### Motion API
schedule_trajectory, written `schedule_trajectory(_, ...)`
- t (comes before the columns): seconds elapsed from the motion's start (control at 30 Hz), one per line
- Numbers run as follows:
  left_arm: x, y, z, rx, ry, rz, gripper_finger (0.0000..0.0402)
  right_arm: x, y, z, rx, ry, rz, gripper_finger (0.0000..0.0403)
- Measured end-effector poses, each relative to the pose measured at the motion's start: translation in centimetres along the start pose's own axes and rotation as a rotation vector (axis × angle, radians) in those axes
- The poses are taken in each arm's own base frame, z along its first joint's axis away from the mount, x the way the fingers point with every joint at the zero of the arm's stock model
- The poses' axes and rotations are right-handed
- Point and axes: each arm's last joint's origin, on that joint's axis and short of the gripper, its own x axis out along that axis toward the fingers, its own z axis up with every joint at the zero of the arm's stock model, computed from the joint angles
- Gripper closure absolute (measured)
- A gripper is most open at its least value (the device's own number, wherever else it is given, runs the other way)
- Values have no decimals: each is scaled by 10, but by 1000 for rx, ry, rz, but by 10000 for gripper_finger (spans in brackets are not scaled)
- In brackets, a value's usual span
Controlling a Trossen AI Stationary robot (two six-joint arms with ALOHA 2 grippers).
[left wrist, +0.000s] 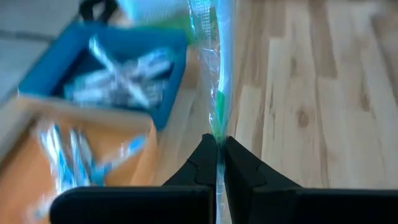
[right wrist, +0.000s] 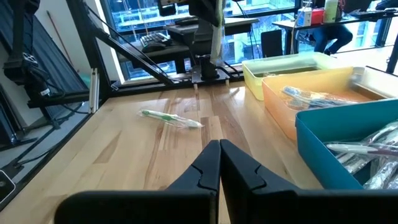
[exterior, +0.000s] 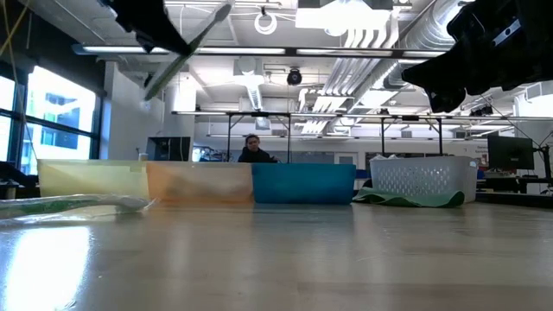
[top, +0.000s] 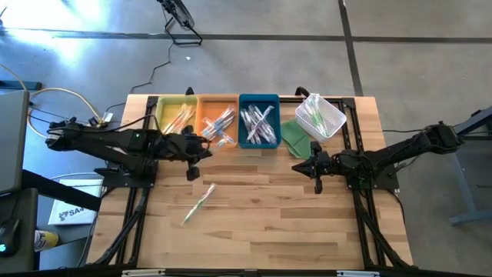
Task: Pick & Place Toothbrushes
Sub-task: Put the green toothbrush into the white bin
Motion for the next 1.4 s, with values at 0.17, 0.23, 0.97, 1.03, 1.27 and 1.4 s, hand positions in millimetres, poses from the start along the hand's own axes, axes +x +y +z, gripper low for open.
schedule_trajectory(0.17,9,-7,18,86,-166,-31,400,0,1,7,12,-74,12,400)
schedule_trajectory(0.23,15,-10,25,120,-222,-67,400,-1,2,11,19,-113,18,400)
schedule_trajectory(0.97,88,10,39,253,-336,-213,400,20,23,44,-59,-286,49,400)
schedule_trajectory(1.03,89,19,40,245,-338,-228,400,35,26,51,-119,-275,25,400)
schedule_trajectory(1.27,89,26,40,287,-344,-250,400,93,28,66,-189,-231,-39,400)
schedule_trajectory(1.4,88,25,40,318,-355,-293,399,116,23,69,-169,-222,-74,401)
